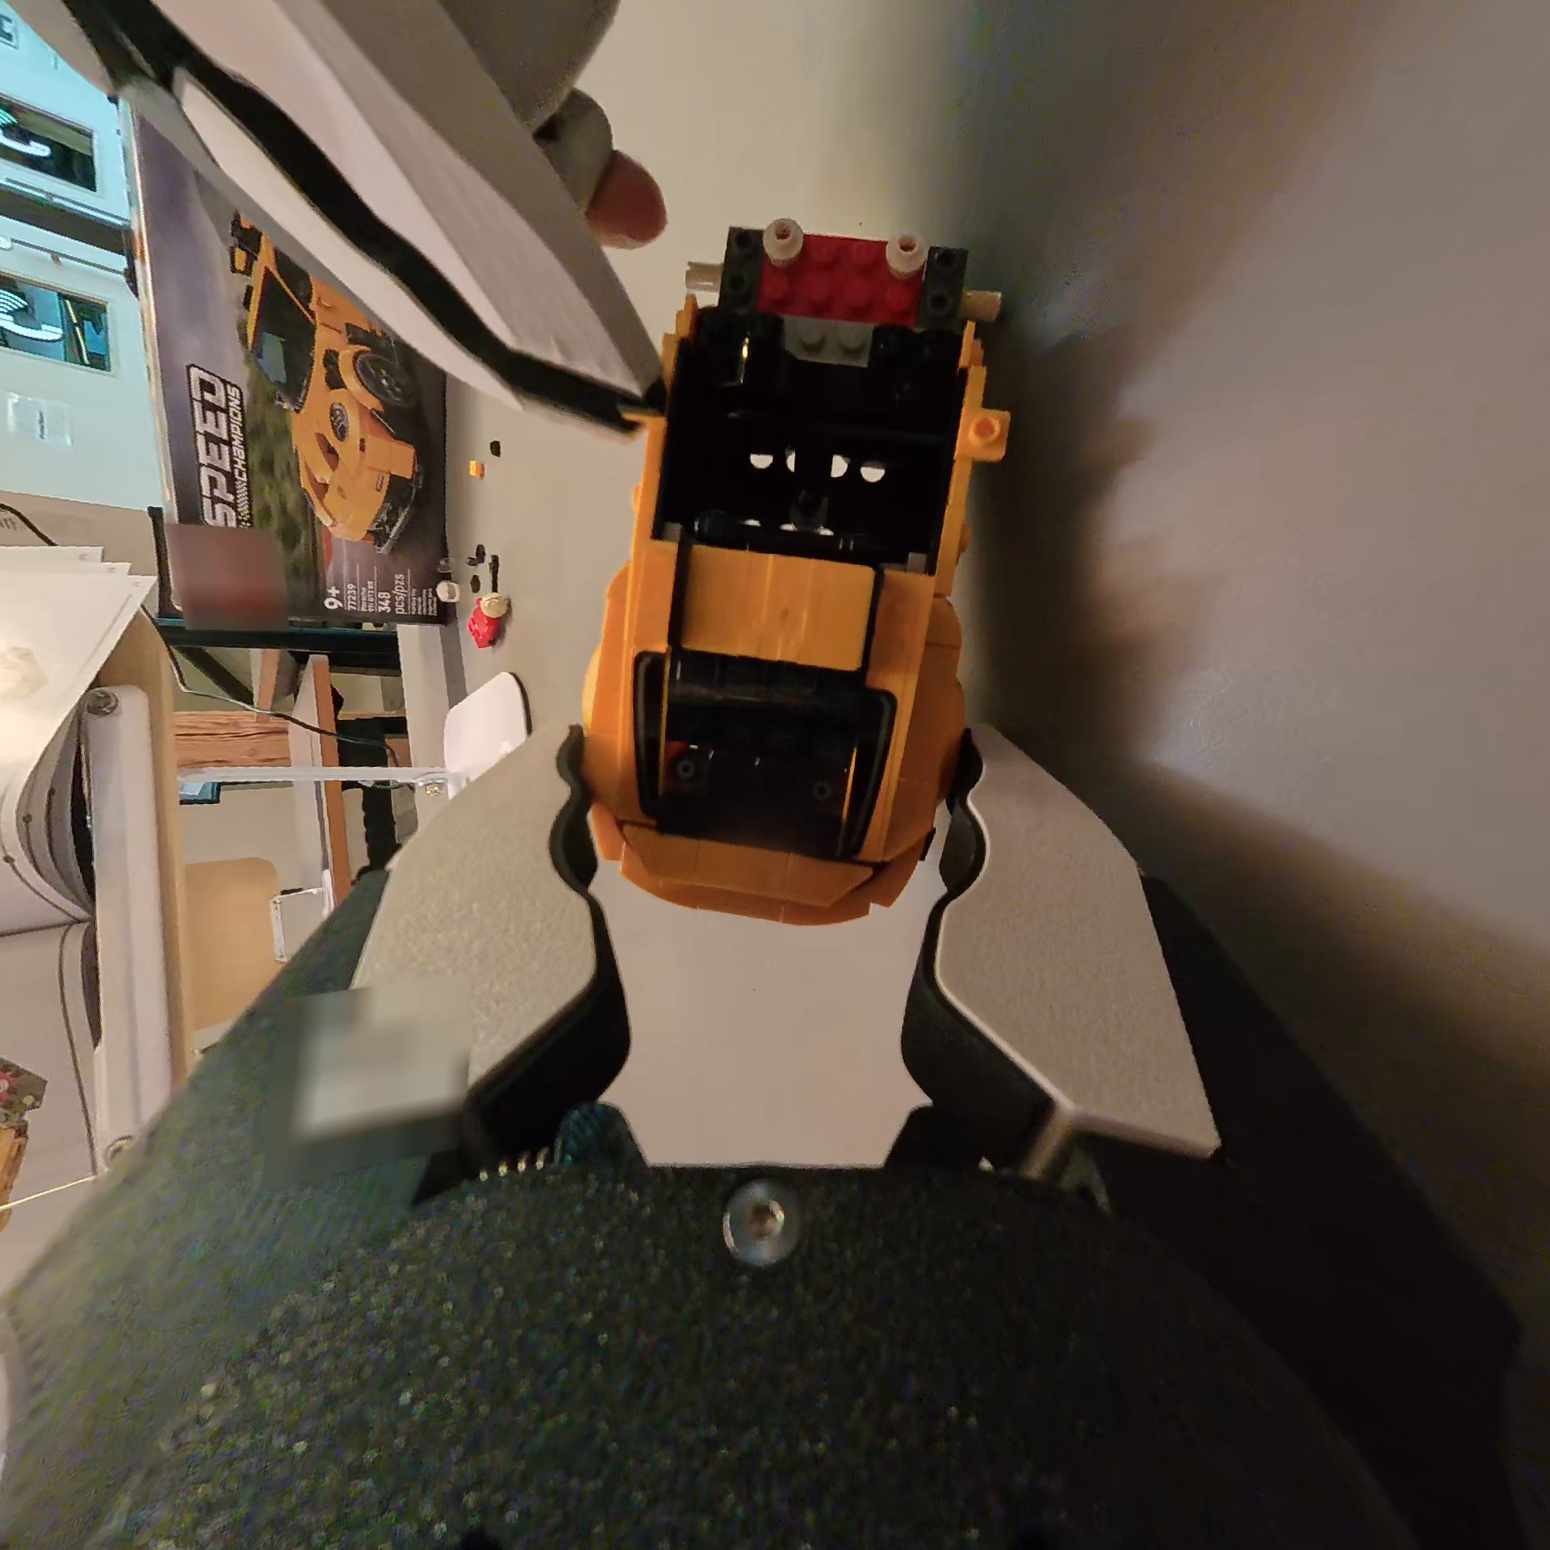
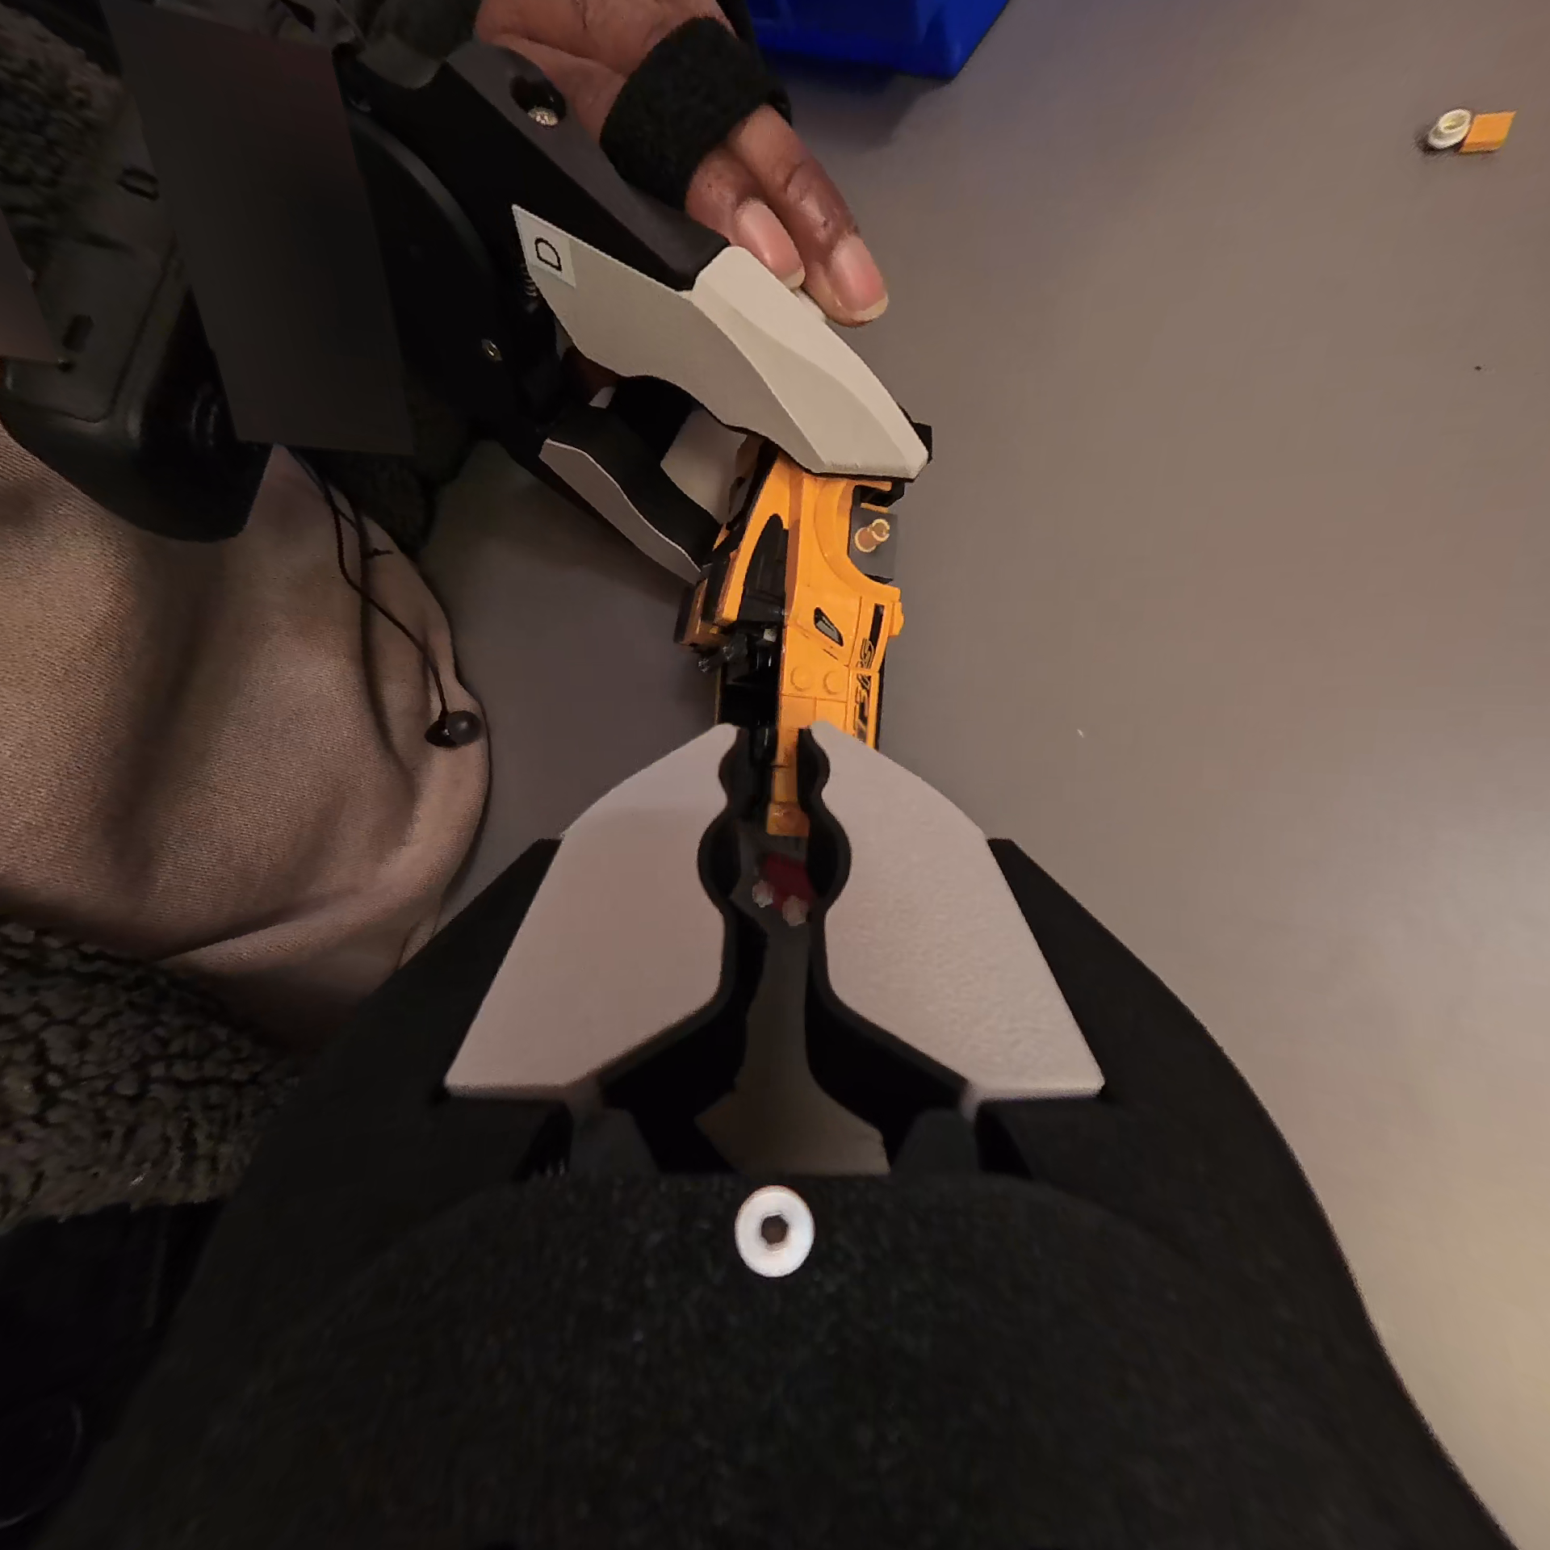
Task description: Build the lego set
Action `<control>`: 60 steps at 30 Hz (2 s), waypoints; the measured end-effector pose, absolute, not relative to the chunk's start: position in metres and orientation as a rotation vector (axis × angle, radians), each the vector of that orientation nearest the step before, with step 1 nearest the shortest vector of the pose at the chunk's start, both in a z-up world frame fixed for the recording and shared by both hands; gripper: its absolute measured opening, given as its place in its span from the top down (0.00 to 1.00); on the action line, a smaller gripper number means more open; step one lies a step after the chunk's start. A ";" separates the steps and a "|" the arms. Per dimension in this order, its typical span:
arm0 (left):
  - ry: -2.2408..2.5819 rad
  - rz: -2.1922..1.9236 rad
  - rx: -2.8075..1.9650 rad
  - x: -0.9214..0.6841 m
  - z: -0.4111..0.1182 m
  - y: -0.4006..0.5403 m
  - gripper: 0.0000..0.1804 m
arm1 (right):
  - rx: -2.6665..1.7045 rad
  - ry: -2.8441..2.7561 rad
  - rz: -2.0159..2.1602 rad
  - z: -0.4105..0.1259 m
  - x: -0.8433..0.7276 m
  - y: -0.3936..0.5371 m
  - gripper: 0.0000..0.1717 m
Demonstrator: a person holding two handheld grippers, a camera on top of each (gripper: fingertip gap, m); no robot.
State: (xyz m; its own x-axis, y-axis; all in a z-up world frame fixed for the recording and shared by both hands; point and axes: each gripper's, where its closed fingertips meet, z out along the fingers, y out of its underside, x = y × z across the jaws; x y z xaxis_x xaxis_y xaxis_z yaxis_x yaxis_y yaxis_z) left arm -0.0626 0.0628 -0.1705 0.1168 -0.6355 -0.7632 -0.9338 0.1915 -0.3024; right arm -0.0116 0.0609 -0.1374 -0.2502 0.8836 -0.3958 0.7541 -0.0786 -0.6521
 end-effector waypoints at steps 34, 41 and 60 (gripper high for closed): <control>1.239 -0.432 -2.036 -0.066 -0.199 0.056 0.54 | -1.975 -1.393 0.787 -0.152 0.068 0.214 0.90; 1.182 -0.512 -2.014 -0.065 -0.188 0.053 0.53 | -2.003 -1.350 0.665 -0.173 0.088 0.242 0.90; 1.146 -0.528 -1.921 -0.082 -0.183 0.060 0.58 | -1.574 -1.860 1.071 -0.153 -0.009 0.107 0.90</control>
State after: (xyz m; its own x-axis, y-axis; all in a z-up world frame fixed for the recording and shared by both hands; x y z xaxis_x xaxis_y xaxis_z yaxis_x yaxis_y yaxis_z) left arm -0.0821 0.0598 -0.1833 0.4983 -0.8654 -0.0527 -0.5224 -0.2512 -0.8149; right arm -0.0091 0.1066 -0.1533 -0.2269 0.9656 -0.1267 0.5939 0.0341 -0.8038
